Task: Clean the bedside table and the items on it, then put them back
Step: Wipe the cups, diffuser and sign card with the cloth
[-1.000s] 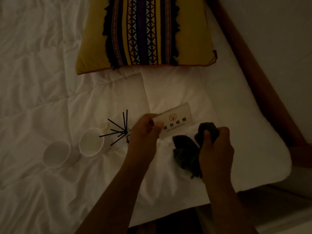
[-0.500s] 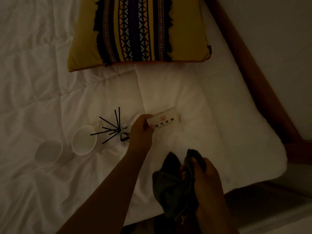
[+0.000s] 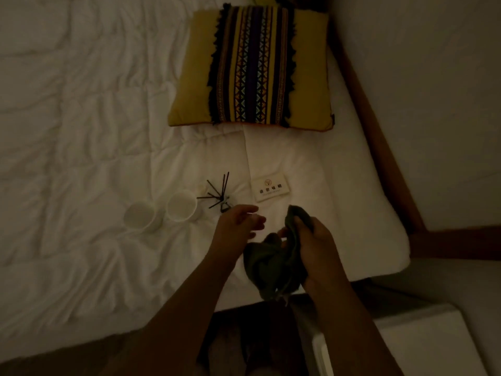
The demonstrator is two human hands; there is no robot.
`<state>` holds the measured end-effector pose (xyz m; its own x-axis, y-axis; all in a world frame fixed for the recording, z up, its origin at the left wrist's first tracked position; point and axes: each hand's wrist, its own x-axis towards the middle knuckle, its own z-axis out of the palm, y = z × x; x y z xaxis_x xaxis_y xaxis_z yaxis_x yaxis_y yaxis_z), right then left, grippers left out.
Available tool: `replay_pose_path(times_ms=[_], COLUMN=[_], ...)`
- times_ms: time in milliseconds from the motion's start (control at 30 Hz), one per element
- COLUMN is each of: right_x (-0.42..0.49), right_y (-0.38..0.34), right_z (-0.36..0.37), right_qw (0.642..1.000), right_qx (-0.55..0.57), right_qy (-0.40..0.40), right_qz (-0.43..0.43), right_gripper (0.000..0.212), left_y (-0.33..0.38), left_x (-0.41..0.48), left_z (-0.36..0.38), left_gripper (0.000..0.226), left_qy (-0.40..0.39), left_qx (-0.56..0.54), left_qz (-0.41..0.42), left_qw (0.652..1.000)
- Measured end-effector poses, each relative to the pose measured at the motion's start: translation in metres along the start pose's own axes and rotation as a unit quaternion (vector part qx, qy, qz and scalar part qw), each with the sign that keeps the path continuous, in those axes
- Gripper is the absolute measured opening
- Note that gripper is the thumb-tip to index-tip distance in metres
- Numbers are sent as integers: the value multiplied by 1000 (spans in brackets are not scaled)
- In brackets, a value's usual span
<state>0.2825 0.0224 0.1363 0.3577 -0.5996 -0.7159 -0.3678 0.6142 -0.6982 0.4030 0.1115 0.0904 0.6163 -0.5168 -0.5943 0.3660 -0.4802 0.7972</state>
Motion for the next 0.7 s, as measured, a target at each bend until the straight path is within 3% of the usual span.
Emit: replay_pose_path(times_ms=[167, 367, 467, 567, 700], right_x=[-63, -138, -173, -218, -294], right_y=[-25, -42, -33, -12, 34], right_z=[29, 99, 148, 211, 310], right_qw=[999, 983, 960, 921, 820], right_qx=[-11, -15, -90, -172, -329], right_qy=[-51, -184, -263, -350, -467], right_qz=[-9, 8, 16, 12, -44], right_gripper=[19, 19, 34, 35, 30], left_y=[30, 38, 29, 9, -36], left_x=[-91, -203, -248, -301, -388], left_z=[-37, -126, -178, -241, -325], left_gripper=[26, 48, 34, 28, 15], left_qy=[-41, -74, 6, 132, 308], left_qx=[-5, -23, 15, -3, -5], left_qz=[5, 29, 31, 8, -26], left_qw=[999, 997, 999, 991, 951])
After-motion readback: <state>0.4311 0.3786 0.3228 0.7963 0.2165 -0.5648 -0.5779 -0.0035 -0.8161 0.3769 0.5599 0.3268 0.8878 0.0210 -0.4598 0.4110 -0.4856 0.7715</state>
